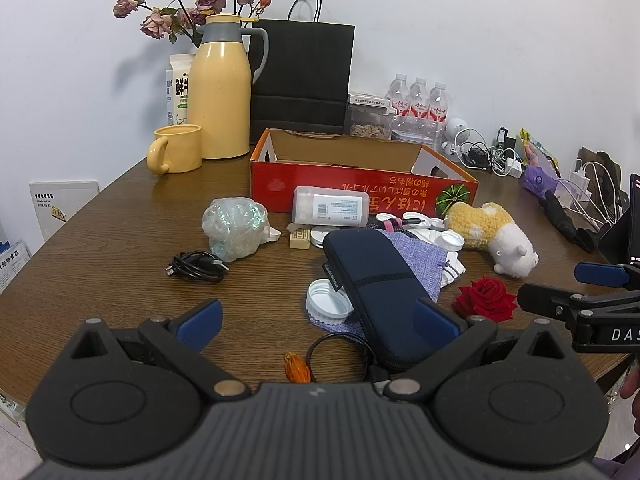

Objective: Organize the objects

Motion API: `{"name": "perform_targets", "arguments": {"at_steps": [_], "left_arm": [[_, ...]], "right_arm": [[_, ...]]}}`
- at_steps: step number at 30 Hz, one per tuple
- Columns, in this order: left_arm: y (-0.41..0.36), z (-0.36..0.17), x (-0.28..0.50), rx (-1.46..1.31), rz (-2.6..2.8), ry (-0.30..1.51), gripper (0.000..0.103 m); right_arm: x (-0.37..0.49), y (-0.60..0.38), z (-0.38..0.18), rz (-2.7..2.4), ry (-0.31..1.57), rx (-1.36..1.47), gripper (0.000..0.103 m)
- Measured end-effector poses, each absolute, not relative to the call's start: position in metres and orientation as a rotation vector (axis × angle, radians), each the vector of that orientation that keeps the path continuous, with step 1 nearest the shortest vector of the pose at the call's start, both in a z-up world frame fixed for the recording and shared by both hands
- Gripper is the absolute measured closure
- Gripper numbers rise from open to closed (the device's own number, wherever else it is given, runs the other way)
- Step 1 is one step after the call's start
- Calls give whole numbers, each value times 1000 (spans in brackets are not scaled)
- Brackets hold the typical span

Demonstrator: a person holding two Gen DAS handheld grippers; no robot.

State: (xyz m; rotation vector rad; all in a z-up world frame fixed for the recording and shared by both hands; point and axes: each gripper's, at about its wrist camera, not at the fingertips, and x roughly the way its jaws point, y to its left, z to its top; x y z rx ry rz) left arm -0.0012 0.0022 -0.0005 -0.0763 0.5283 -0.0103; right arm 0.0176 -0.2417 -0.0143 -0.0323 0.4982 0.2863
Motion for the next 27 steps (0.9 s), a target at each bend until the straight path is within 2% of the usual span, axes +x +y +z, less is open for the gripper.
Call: {"name": "perform_targets", "arguments": {"at_steps": [27], "left_arm": [[4,0,-2,-85,-9,527,0]], "right_arm": [[15,-242,-14,278,490,-41,0]]}}
